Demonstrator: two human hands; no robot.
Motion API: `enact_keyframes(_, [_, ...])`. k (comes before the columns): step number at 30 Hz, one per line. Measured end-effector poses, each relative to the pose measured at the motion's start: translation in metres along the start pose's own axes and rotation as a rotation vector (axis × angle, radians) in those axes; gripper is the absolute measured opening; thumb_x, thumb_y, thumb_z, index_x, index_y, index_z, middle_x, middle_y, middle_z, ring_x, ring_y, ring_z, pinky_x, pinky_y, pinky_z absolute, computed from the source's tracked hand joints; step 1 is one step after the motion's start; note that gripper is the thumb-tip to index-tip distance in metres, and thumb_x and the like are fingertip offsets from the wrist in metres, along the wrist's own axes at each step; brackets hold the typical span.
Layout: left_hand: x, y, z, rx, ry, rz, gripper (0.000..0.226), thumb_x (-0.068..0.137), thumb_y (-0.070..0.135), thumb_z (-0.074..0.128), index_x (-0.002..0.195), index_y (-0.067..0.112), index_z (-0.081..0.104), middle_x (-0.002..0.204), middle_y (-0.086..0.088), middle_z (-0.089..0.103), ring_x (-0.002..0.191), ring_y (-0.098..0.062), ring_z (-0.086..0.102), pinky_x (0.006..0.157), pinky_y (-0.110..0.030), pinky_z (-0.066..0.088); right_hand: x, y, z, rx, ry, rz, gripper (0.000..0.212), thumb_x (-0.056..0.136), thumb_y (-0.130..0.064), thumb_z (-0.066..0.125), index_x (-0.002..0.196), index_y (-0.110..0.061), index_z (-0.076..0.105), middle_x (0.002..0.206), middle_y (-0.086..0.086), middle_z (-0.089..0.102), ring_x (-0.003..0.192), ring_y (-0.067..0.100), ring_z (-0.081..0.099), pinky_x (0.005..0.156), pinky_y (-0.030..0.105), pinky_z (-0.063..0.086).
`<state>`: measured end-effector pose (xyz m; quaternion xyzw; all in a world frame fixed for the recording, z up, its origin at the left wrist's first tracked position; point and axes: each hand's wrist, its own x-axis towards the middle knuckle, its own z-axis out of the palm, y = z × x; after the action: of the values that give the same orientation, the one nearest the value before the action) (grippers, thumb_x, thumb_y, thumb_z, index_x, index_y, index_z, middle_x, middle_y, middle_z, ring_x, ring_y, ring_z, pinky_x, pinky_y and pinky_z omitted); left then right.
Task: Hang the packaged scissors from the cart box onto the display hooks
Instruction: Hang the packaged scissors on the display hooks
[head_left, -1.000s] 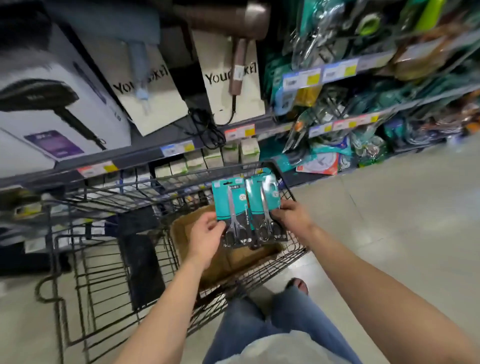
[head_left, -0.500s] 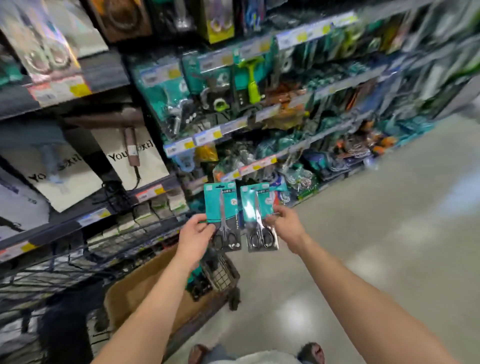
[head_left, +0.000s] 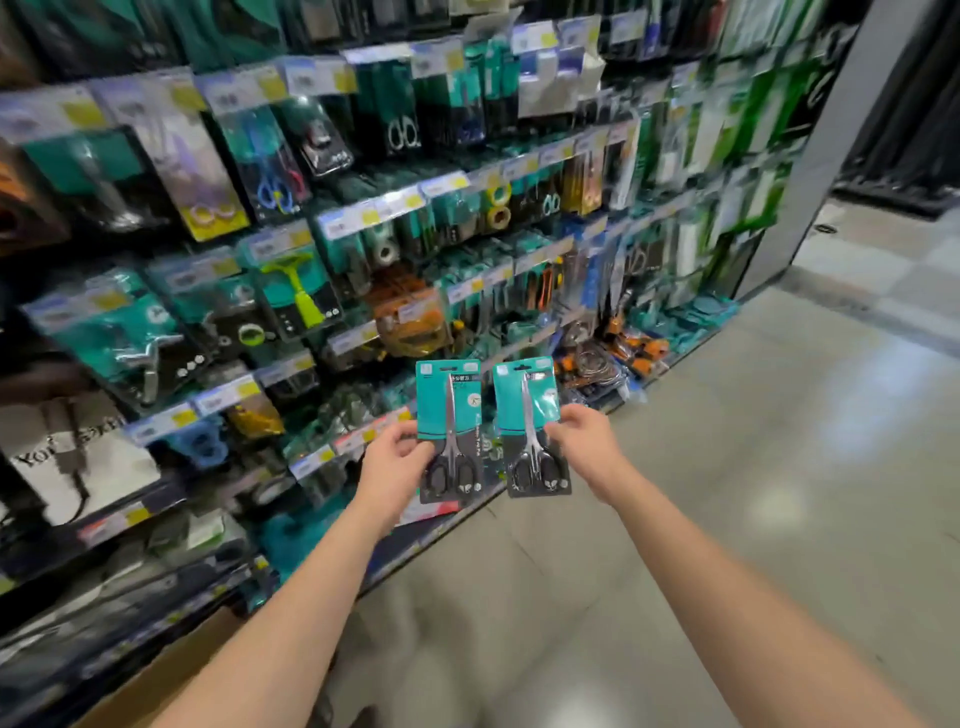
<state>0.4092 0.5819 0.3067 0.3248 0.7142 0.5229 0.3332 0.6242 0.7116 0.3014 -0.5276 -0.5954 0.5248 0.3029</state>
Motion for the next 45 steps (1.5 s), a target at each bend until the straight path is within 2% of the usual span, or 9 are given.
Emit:
enact_keyframes(8, [0.054, 0.066, 0.074, 0.030, -0.068, 0.120, 0.016, 0.097, 0.002, 0.063, 0.110, 0.009, 0.063, 0.092, -0.009, 0.076, 0.050, 0.003, 0.063, 0.047, -0.010, 0.045, 0.076, -0.033, -0.056, 0.033, 0.099, -0.007, 0.007, 0.087, -0.014, 0.064, 0.089, -0.017, 0.069, 0.090, 0.011, 0.073, 0.072, 0.018, 0.058, 0.070, 0.036, 0.047])
enact_keyframes(16, [0.179, 0.103, 0.133, 0.034, -0.006, 0.177, 0.021, 0.096, 0.013, 0.066, 0.114, 0.025, 0.065, 0.101, -0.001, 0.077, 0.087, -0.019, 0.075, 0.084, -0.045, 0.062, 0.214, -0.075, -0.100, -0.035, 0.076, -0.076, 0.016, 0.091, -0.018, 0.059, 0.105, -0.015, 0.067, 0.090, 0.015, 0.070, 0.066, 0.018, 0.049, 0.058, 0.032, 0.036])
enact_keyframes(19, [0.232, 0.120, 0.154, 0.018, 0.025, 0.180, 0.023, 0.098, 0.012, 0.064, 0.118, 0.025, 0.062, 0.102, 0.010, 0.072, 0.078, 0.001, 0.068, 0.076, -0.027, 0.057, 0.276, -0.094, -0.110, -0.068, 0.066, -0.078, 0.017, 0.092, -0.018, 0.059, 0.106, -0.010, 0.065, 0.090, 0.014, 0.066, 0.068, 0.021, 0.048, 0.060, 0.034, 0.036])
enact_keyframes(24, [0.307, 0.137, 0.178, 0.059, 0.074, 0.180, 0.019, 0.097, 0.010, 0.065, 0.115, 0.018, 0.064, 0.101, 0.009, 0.073, 0.075, 0.010, 0.066, 0.067, -0.015, 0.052, 0.365, -0.115, -0.120, -0.058, 0.016, -0.091, 0.013, 0.095, -0.014, 0.059, 0.105, -0.013, 0.068, 0.090, 0.010, 0.071, 0.070, 0.023, 0.056, 0.060, 0.033, 0.039])
enact_keyframes(29, [0.356, 0.149, 0.203, 0.095, 0.121, 0.120, 0.021, 0.096, 0.003, 0.064, 0.113, 0.017, 0.065, 0.097, 0.006, 0.073, 0.080, 0.003, 0.067, 0.063, -0.006, 0.048, 0.436, -0.122, -0.131, -0.047, -0.034, -0.063, 0.017, 0.092, -0.014, 0.062, 0.107, -0.013, 0.070, 0.096, 0.005, 0.074, 0.088, 0.023, 0.068, 0.080, 0.038, 0.055])
enact_keyframes(33, [0.389, 0.158, 0.228, 0.107, 0.156, 0.087, 0.024, 0.096, 0.005, 0.064, 0.107, 0.026, 0.065, 0.102, 0.008, 0.074, 0.092, -0.003, 0.070, 0.071, -0.014, 0.050, 0.496, -0.127, -0.143, -0.026, -0.063, -0.058, 0.014, 0.094, -0.011, 0.060, 0.104, -0.011, 0.070, 0.101, 0.006, 0.073, 0.095, 0.024, 0.068, 0.092, 0.044, 0.054])
enact_keyframes(36, [0.411, 0.164, 0.252, 0.100, 0.212, 0.084, 0.028, 0.094, -0.001, 0.065, 0.099, 0.026, 0.066, 0.093, 0.010, 0.076, 0.080, 0.004, 0.071, 0.067, -0.011, 0.052, 0.546, -0.125, -0.151, -0.037, -0.101, -0.066, 0.010, 0.095, -0.011, 0.060, 0.094, -0.016, 0.069, 0.093, 0.004, 0.071, 0.093, 0.023, 0.067, 0.093, 0.044, 0.053])
enact_keyframes(40, [0.434, 0.175, 0.287, 0.097, 0.277, 0.054, 0.024, 0.093, 0.002, 0.066, 0.100, 0.025, 0.066, 0.093, 0.005, 0.078, 0.085, -0.005, 0.074, 0.072, -0.020, 0.057, 0.617, -0.118, -0.158, -0.065, -0.206, -0.072, 0.021, 0.094, -0.015, 0.062, 0.113, -0.011, 0.069, 0.112, 0.008, 0.073, 0.104, 0.026, 0.068, 0.101, 0.050, 0.051])
enact_keyframes(45, [0.446, 0.189, 0.332, 0.081, 0.355, -0.008, 0.023, 0.096, -0.003, 0.062, 0.100, 0.019, 0.066, 0.086, 0.001, 0.078, 0.072, 0.000, 0.073, 0.060, -0.011, 0.050, 0.662, -0.137, -0.180, -0.057, -0.305, -0.087, 0.019, 0.096, -0.014, 0.060, 0.113, -0.009, 0.069, 0.115, 0.015, 0.073, 0.098, 0.029, 0.068, 0.079, 0.033, 0.046])
